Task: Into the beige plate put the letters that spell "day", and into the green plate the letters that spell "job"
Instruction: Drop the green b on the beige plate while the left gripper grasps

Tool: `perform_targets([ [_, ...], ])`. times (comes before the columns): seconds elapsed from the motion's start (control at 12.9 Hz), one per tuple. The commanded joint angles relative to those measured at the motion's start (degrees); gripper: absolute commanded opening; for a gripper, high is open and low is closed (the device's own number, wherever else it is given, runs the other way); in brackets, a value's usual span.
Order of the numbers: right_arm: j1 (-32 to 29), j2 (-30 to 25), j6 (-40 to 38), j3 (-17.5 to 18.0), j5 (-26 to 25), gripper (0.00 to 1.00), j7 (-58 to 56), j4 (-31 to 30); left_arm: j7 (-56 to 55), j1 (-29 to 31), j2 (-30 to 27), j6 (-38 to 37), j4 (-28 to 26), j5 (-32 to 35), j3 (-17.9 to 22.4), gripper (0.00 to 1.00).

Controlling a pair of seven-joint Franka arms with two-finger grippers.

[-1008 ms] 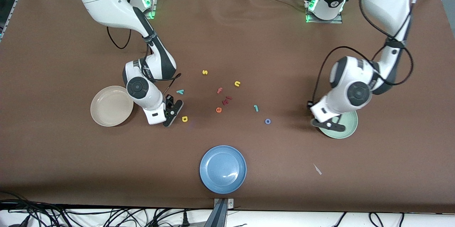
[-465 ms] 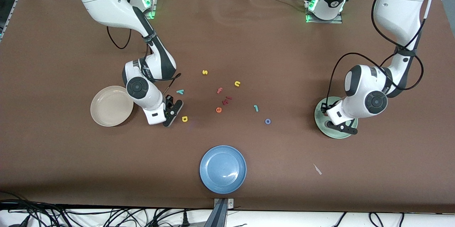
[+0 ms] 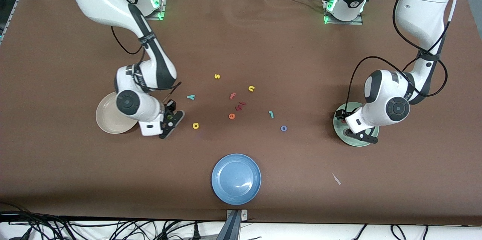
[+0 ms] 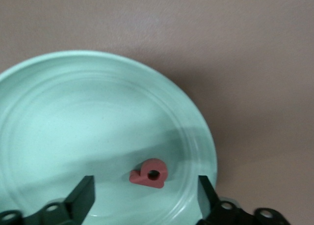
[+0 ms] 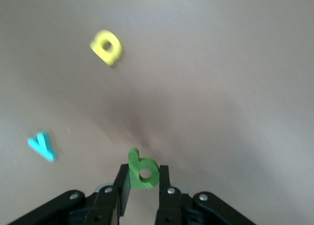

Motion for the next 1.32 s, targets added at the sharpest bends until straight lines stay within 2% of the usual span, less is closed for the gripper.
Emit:
perform_targets([
  [0.0,-0.42,-3.64,-5.31,-2.68,0.94,0.00,4.01,-0.97,-0.11,-0.50,-3.17,-2.93,1.29,0.15,-3.62,1.00],
  [0.23,-0.42,-5.41,-7.96,-9.17,1.02,0.00,4.19,-2.90,-1.08,-1.80,-2.65,-3.11,4.36,0.15,-7.41,1.00],
  [0.39,-1.03,-4.36,-7.35,-12.61,1.11,0.00,6.28,-3.70,-4.57,-6.71,-0.02,-3.20,8.92,0.24,-7.42,1.00],
  [0.62,-3.14,-3.13,-7.26,-12.71,1.02,0.00,13.67,-3.79,-13.71,-12.96,4.82,-3.29,15.00,0.77,-7.25,1.00],
  [0.7,-3.41,-2.95,-7.17,-12.71,1.02,0.13,13.68,-3.79,-14.95,-14.11,5.79,-3.29,16.49,0.77,-6.99,1.00],
  [0.78,-3.41,-2.95,-7.09,-12.71,1.02,0.72,13.86,-3.79,-15.40,-14.90,6.93,-3.20,18.16,0.77,-6.90,1.00],
  [0.85,-3.41,-2.95,-7.17,-12.71,1.02,1.00,14.03,-3.61,-15.40,-15.43,8.24,-3.11,19.22,0.85,-6.81,1.00],
  [1.01,-2.80,-3.65,-7.87,-12.71,1.02,1.00,14.38,-3.35,-15.05,-16.39,10.53,-2.67,20.63,1.29,-6.63,1.00],
  [1.24,0.09,-4.70,-8.40,-12.18,1.11,1.00,23.06,-3.35,-15.23,-17.28,12.20,-2.24,20.81,5.60,-6.28,0.99],
])
